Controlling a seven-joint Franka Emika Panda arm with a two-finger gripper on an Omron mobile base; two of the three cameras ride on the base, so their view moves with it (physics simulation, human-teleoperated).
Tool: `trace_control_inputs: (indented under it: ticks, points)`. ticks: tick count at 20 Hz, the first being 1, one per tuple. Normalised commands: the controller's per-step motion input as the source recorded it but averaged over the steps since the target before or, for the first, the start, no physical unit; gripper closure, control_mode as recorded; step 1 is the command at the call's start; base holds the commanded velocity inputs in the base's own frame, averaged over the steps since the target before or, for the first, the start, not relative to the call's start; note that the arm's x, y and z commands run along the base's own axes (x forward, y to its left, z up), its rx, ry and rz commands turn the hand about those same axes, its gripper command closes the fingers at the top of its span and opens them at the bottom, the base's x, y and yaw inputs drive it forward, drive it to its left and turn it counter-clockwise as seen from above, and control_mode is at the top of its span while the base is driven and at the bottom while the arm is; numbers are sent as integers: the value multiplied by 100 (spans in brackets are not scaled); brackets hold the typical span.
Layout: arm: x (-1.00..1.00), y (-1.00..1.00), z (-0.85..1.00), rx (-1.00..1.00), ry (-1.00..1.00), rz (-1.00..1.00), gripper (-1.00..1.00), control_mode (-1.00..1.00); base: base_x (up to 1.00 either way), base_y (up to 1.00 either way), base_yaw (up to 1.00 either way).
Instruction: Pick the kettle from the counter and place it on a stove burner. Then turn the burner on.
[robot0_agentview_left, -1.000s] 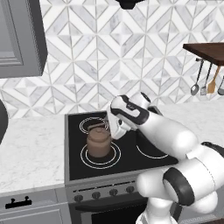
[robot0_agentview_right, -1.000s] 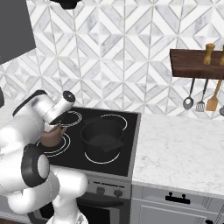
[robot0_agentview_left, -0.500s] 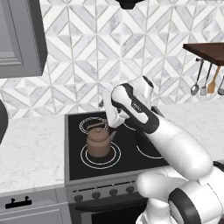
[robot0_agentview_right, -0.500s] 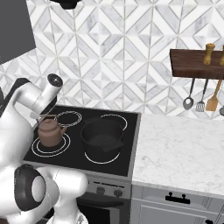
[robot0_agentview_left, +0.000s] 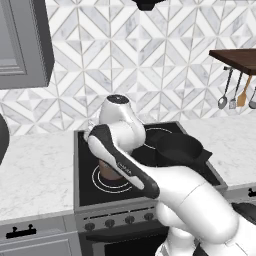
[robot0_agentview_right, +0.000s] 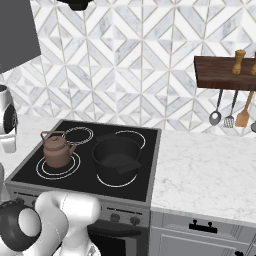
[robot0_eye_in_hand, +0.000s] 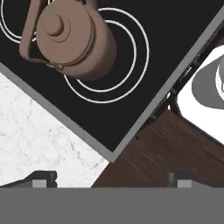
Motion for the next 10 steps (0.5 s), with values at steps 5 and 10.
trace_control_inputs:
  ticks: [5,10]
  points:
    - [-100,79,-100,-81,0,36,-100,-100,0,0,0]
    - [-100,34,-76,-92,-31,21,-100,-100,0,0,0]
